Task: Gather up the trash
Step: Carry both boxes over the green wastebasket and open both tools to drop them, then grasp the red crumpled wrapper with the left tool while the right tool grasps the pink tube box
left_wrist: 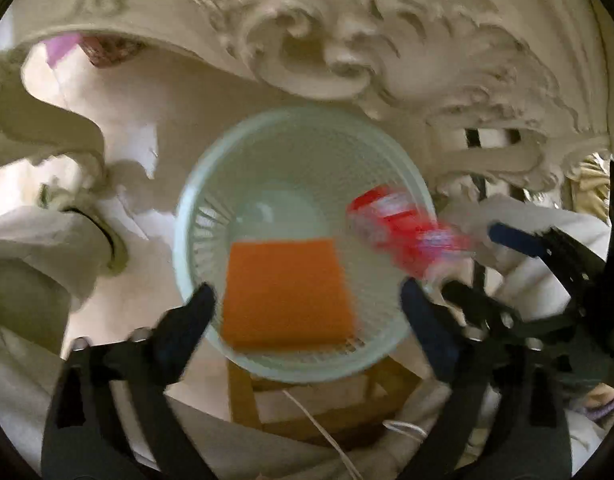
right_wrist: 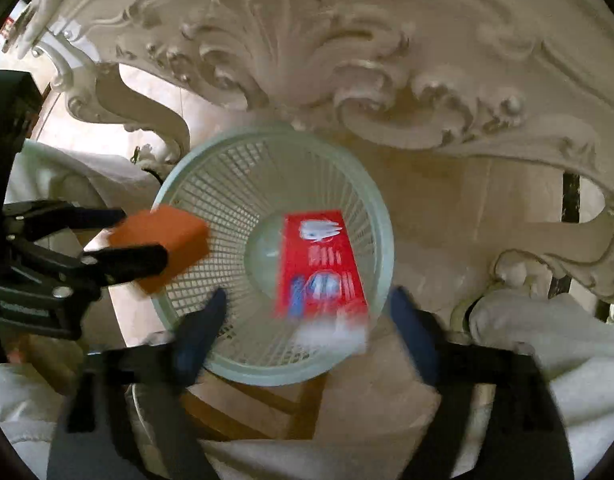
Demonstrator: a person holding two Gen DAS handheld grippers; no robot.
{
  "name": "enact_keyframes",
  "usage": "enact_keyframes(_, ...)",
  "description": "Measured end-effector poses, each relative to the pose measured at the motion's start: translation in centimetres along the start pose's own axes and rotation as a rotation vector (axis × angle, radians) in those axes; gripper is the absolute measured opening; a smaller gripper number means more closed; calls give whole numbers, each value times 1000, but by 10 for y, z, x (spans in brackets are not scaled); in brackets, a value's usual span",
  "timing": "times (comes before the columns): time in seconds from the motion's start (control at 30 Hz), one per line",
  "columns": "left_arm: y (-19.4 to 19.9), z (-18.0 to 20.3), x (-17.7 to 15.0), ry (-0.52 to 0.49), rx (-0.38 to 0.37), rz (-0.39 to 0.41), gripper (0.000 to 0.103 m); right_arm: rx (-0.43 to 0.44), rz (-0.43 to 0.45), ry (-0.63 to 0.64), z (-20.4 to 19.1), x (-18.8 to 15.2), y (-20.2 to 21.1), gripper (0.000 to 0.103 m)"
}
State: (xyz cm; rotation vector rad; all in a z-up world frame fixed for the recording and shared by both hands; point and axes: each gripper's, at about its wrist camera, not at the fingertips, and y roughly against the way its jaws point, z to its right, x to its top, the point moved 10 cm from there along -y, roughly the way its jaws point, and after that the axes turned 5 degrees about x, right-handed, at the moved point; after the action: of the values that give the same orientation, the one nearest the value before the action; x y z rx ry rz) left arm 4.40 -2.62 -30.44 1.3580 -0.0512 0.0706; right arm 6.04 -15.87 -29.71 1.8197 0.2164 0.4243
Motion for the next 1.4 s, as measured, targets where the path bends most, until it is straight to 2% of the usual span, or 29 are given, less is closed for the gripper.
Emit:
enact_keyframes(0.13, 13, -1, 7, 0, -1, 89, 97, -28, 32, -31, 7, 0, 10, 83)
enact_keyframes(0.27, 39, 2, 14, -11, -16, 191, 97, -8, 140, -43, 7, 3, 48, 83)
enact_keyframes(0.3, 47, 2, 15, -29, 2, 209, 97, -5, 186, -38, 6, 2, 67, 83)
enact_keyframes(0.4, 98, 2, 20, -79, 88, 358, 97, -42, 347, -20, 5, 7, 125, 83)
enact_keyframes(0.5, 155, 7, 33, -79, 108, 498, 97, -99, 562, 11, 6, 25, 199, 83)
enact_keyframes(0.57, 193, 12, 54, -53, 124, 601, 97, -141, 705, 13, 8, 41, 244, 83)
enact_keyframes(0.63, 214, 23, 72, -58, 97, 668, 97, -156, 805, 9, 14, 61, 277, 83)
enact_keyframes(0.67, 223, 32, 88, -86, 78, 695, 97, -149, 819, 8, 17, 72, 282, 83)
enact_keyframes(0.73, 224, 46, 122, -147, 114, 716, 97, -132, 820, -10, 32, 104, 280, 83)
enact_keyframes(0.8, 215, 56, 154, -194, 153, 704, 97, -112, 799, -38, 50, 132, 270, 82)
enact_keyframes(0.87, 202, 61, 183, -222, 173, 671, 97, -133, 785, -53, 63, 150, 261, 82)
enact_keyframes(0.97, 193, 63, 212, -219, 156, 645, 97, -178, 760, -46, 72, 175, 247, 82)
enact_keyframes(1.03, 190, 62, 224, -226, 146, 635, 97, -167, 734, -56, 78, 184, 239, 82)
enact_keyframes(1.2, 176, 55, 233, -261, 175, 594, 97, -160, 715, -61, 83, 188, 231, 82)
enact_keyframes(1.27, 171, 55, 234, -267, 145, 570, 97, -158, 713, -57, 82, 191, 228, 82)
enact_keyframes(1.4, 168, 60, 239, -269, 147, 573, 97, -173, 683, -26, 77, 198, 219, 82)
